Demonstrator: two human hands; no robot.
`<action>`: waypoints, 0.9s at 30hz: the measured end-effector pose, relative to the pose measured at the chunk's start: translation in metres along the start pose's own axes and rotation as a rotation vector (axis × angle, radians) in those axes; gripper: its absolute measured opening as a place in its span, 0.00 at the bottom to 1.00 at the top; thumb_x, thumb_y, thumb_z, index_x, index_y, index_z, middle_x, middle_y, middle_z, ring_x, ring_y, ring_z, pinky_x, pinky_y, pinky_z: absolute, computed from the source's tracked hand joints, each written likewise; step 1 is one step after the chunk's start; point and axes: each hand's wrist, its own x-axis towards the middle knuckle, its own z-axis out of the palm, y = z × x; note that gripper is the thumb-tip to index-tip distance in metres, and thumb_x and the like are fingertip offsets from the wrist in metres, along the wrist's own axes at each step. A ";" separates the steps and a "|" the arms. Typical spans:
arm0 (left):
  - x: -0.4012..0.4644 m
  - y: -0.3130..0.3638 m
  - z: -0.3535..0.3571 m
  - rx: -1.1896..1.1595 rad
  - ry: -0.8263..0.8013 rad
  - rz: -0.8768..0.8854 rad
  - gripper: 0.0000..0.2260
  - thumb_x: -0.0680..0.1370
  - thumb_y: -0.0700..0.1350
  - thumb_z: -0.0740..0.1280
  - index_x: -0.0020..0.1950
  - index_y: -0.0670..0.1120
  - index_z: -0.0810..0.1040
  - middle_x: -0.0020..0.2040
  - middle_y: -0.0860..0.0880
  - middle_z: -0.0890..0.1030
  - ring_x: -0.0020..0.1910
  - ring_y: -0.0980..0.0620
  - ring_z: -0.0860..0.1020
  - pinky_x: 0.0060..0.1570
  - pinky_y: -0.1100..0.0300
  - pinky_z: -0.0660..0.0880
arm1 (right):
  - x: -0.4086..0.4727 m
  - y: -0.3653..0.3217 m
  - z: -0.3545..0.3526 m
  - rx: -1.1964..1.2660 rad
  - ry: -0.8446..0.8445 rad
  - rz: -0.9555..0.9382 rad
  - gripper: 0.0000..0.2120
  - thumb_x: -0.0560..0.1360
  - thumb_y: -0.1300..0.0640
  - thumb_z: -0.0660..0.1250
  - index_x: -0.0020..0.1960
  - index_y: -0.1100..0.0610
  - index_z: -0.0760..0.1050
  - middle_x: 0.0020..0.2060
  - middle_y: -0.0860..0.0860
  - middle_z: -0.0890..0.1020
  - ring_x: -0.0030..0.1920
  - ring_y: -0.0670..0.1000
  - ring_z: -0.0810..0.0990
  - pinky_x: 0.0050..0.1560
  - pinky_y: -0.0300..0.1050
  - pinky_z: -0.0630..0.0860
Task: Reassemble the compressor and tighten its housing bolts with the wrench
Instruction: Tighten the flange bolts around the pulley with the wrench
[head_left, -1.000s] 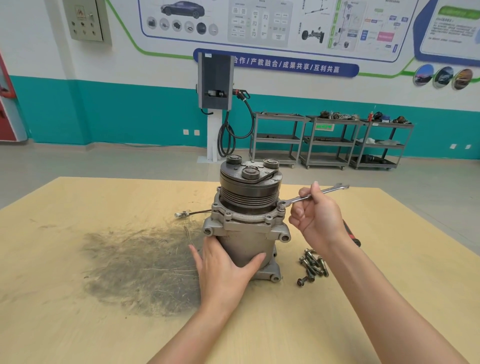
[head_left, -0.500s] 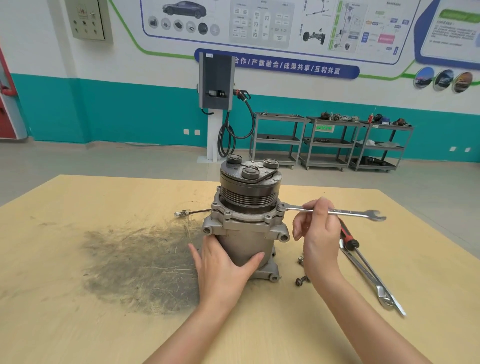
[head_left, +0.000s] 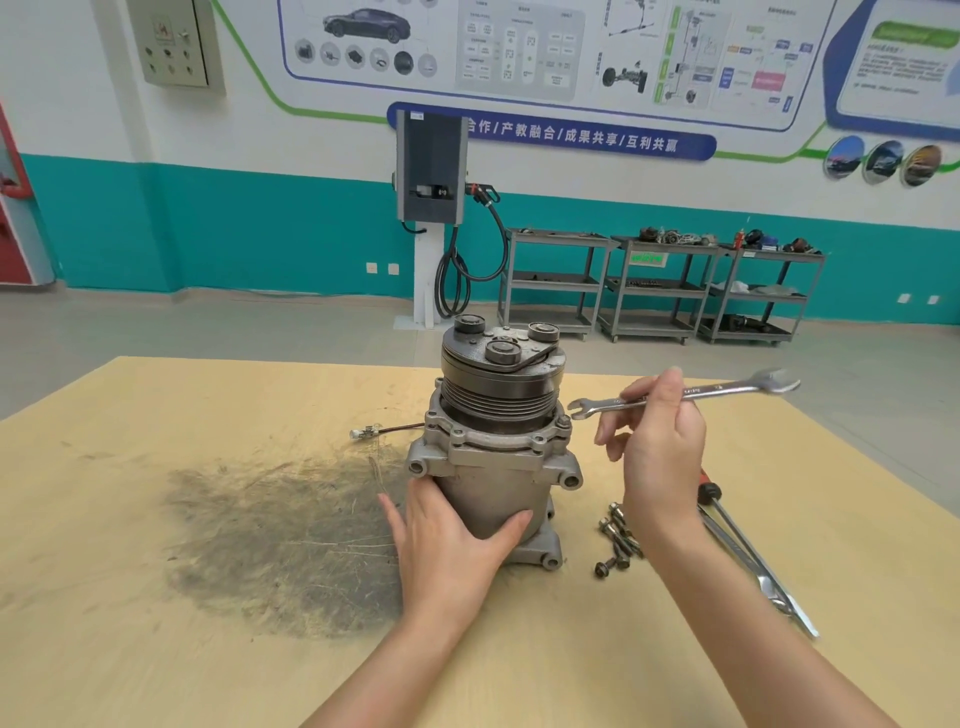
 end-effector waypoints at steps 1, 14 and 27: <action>0.000 0.000 0.000 0.002 0.001 0.000 0.40 0.65 0.62 0.76 0.66 0.39 0.66 0.56 0.54 0.65 0.65 0.57 0.54 0.78 0.48 0.38 | 0.005 0.002 0.000 -0.011 -0.033 0.043 0.21 0.85 0.48 0.47 0.41 0.55 0.70 0.22 0.49 0.75 0.26 0.48 0.73 0.26 0.40 0.67; 0.002 -0.004 0.003 -0.011 0.007 0.005 0.41 0.65 0.63 0.76 0.67 0.40 0.66 0.59 0.52 0.70 0.71 0.52 0.61 0.77 0.53 0.34 | -0.002 0.022 0.003 0.079 -0.034 0.099 0.18 0.84 0.45 0.51 0.41 0.54 0.69 0.23 0.49 0.73 0.25 0.47 0.70 0.25 0.38 0.65; 0.002 -0.008 0.005 -0.014 0.021 0.033 0.43 0.64 0.65 0.74 0.68 0.41 0.66 0.60 0.52 0.70 0.72 0.51 0.64 0.76 0.57 0.32 | -0.001 0.006 -0.001 0.079 0.049 -0.137 0.20 0.82 0.42 0.50 0.40 0.51 0.70 0.24 0.48 0.73 0.27 0.47 0.71 0.29 0.37 0.68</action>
